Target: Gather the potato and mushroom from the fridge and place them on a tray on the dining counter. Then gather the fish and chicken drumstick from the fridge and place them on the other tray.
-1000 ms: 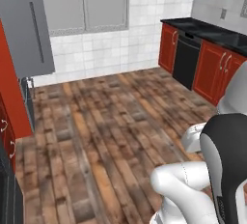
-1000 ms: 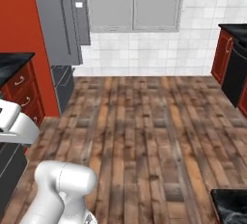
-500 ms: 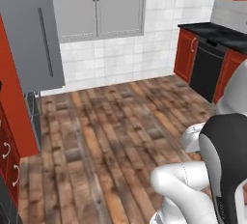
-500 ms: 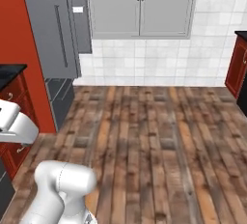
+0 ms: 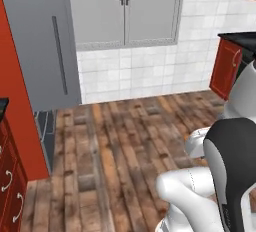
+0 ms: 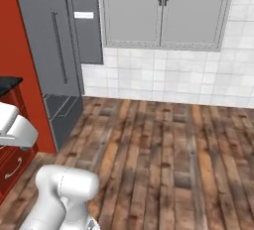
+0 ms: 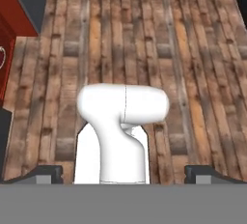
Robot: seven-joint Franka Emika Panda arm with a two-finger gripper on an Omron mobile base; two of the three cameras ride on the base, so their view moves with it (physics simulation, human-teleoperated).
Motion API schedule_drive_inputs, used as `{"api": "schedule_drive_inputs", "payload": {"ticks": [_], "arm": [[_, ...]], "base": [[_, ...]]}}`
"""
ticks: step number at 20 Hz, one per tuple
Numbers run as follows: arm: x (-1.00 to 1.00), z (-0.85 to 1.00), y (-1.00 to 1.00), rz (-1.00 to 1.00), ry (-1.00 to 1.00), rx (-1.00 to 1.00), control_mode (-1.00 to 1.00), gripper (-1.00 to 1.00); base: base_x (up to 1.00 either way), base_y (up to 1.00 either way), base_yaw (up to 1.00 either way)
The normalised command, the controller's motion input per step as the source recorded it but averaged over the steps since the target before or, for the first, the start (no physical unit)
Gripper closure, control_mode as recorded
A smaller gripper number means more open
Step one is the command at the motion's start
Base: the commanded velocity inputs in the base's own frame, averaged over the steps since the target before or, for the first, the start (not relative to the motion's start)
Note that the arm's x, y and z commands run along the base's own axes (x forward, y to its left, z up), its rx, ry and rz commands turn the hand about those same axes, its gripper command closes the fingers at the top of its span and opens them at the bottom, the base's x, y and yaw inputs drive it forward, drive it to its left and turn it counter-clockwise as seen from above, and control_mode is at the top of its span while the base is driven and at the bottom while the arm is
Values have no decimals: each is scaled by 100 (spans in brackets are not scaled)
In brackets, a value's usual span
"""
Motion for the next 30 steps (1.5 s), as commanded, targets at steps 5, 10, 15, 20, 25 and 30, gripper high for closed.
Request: {"api": "schedule_drive_inputs", "payload": {"ticks": [5, 10, 15, 20, 25, 30], "arm": [[0, 0, 0, 0, 0, 0, 100, -100], [0, 0, 0, 0, 0, 0, 100, -100], [0, 0, 0, 0, 0, 0, 100, -100], [0, 0, 0, 0, 0, 0, 100, -100], [0, 0, 0, 0, 0, 0, 100, -100], [0, 0, 0, 0, 0, 0, 100, -100]], "base": [[100, -38, 36], [84, -48, 38], [67, -56, 38], [41, -62, 39], [17, -69, 40], [8, -74, 38]]}}
